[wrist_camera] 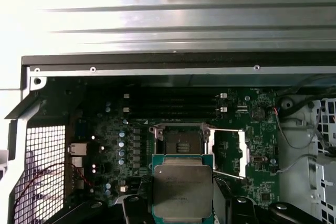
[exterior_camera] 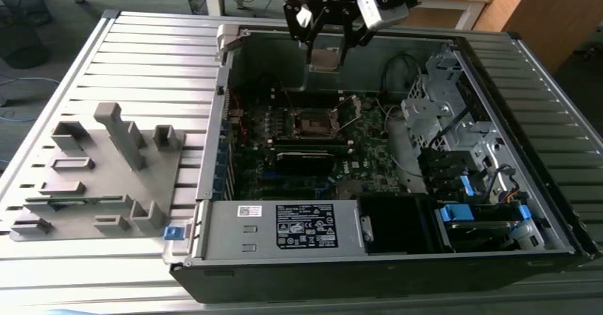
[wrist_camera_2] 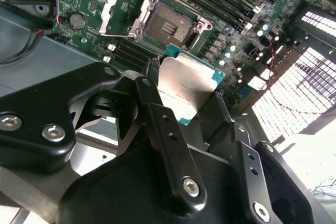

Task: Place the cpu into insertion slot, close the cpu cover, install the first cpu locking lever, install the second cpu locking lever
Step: 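Place the cpu into insertion slot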

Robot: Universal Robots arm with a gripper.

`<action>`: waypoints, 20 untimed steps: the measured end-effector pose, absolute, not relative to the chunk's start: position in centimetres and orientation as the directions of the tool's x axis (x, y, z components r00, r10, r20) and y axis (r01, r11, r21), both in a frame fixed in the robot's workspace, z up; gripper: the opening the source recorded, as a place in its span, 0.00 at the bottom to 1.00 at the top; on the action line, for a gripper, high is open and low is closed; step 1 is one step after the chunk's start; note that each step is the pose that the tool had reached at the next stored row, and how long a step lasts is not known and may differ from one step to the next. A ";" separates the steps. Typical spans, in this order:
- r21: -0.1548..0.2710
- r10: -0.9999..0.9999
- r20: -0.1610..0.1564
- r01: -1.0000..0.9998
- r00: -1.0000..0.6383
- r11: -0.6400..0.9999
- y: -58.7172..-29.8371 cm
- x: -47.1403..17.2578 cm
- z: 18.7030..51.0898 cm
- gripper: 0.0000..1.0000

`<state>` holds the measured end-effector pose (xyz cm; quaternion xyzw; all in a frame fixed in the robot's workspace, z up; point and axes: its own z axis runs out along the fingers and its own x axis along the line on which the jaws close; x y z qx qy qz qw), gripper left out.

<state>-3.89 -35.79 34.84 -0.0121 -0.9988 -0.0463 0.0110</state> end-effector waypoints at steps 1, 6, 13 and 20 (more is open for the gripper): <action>0.092 0.023 0.023 0.025 -0.999 0.995 -35.8 -3.9 34.8 0.54; 0.092 0.023 0.023 0.025 -0.999 0.995 -35.8 -3.9 34.4 0.54; 0.092 0.023 0.023 0.025 -0.999 0.995 -35.8 -3.9 34.4 0.54; 0.092 0.023 0.023 0.025 -0.999 0.995 -35.8 -3.9 33.6 0.54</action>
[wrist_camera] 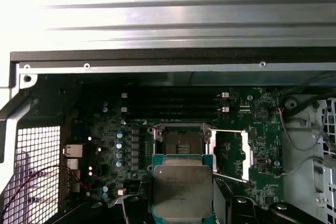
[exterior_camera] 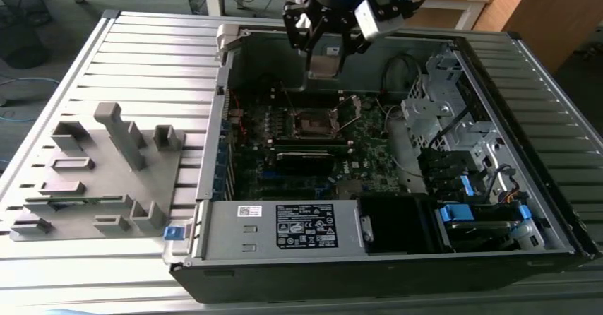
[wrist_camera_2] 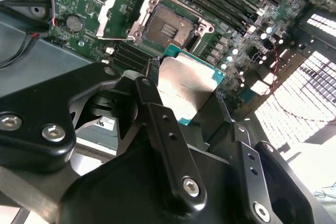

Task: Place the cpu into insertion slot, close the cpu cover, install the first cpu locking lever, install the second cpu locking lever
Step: 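Place the cpu into insertion slot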

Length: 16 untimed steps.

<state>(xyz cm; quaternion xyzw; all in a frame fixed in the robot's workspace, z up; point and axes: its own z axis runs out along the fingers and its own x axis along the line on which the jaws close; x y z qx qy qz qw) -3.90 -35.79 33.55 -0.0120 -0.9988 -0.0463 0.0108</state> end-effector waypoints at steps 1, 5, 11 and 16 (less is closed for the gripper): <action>0.092 0.023 0.023 0.025 -0.999 0.995 -35.8 -3.9 33.5 0.54; 0.092 0.023 0.023 0.025 -0.999 0.995 -35.8 -3.9 33.0 0.54; 0.092 0.023 0.023 0.025 -0.999 0.995 -35.8 -3.9 33.0 0.54; 0.092 0.052 0.023 0.054 -0.998 0.994 -35.8 -3.9 32.9 0.54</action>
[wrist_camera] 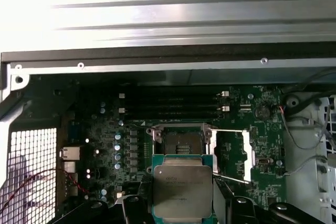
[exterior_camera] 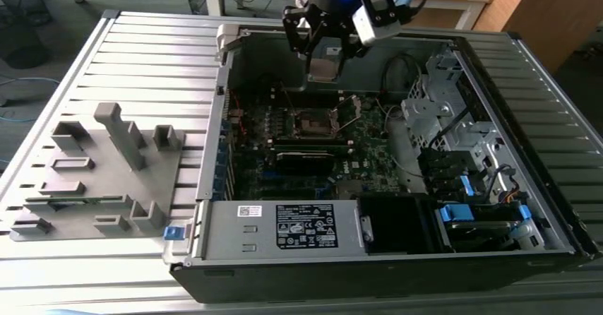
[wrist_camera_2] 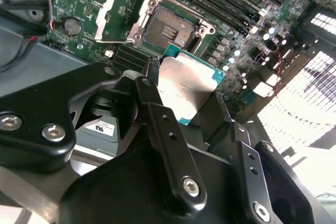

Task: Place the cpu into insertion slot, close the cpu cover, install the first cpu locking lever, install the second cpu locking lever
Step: 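Place the cpu into insertion slot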

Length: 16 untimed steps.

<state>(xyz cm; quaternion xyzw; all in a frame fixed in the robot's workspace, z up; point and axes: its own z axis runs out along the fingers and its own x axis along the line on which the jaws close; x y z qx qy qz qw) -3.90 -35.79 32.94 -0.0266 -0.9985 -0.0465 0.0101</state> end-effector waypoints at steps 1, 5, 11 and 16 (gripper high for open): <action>0.092 0.070 0.023 0.072 -0.997 0.993 -35.8 -3.9 32.9 0.54; 0.092 0.143 0.023 0.144 -0.989 0.985 -35.8 -3.9 32.9 0.54; 0.092 0.249 0.023 0.250 -0.968 0.964 -35.8 -3.9 32.8 0.54; 0.092 0.336 0.023 0.337 -0.941 0.937 -35.8 -3.9 32.7 0.54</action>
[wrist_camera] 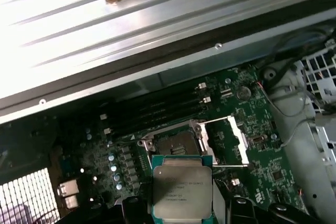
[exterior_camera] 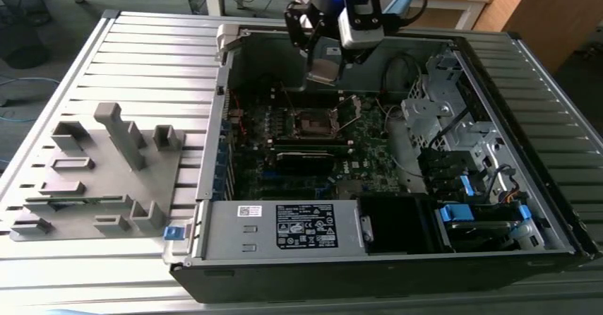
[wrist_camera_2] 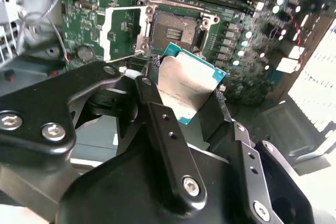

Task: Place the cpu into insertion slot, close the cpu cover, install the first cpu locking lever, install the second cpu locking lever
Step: 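Place the cpu into insertion slot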

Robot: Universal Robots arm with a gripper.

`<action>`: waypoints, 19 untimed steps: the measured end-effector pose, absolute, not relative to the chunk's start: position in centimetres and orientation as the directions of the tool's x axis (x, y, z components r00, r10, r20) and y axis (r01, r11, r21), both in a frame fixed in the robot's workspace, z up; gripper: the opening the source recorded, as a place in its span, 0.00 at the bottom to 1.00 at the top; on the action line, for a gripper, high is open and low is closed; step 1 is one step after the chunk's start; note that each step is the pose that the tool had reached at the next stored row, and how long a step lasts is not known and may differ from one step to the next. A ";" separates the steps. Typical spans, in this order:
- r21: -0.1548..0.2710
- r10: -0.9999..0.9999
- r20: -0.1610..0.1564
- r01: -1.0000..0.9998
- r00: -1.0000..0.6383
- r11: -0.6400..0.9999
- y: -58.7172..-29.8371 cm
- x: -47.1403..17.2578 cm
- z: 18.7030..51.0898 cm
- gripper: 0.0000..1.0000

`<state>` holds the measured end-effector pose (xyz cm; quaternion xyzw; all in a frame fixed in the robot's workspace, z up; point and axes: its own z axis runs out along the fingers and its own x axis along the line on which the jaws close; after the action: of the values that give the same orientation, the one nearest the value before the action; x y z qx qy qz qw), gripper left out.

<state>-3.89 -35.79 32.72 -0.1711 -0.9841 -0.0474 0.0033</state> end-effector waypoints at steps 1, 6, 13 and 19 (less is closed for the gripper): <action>0.092 0.354 0.023 0.354 -0.935 0.931 -35.8 -3.9 32.7 0.54; 0.092 0.437 0.023 0.437 -0.899 0.895 -35.8 -3.9 32.6 0.54; 0.092 0.548 0.023 0.547 -0.836 0.832 -35.8 -3.9 32.6 0.54; 0.092 0.633 0.023 0.632 -0.774 0.769 -35.8 -3.9 32.6 0.54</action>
<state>-3.89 -35.79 32.57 -0.3363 -0.9406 -0.0473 -0.0048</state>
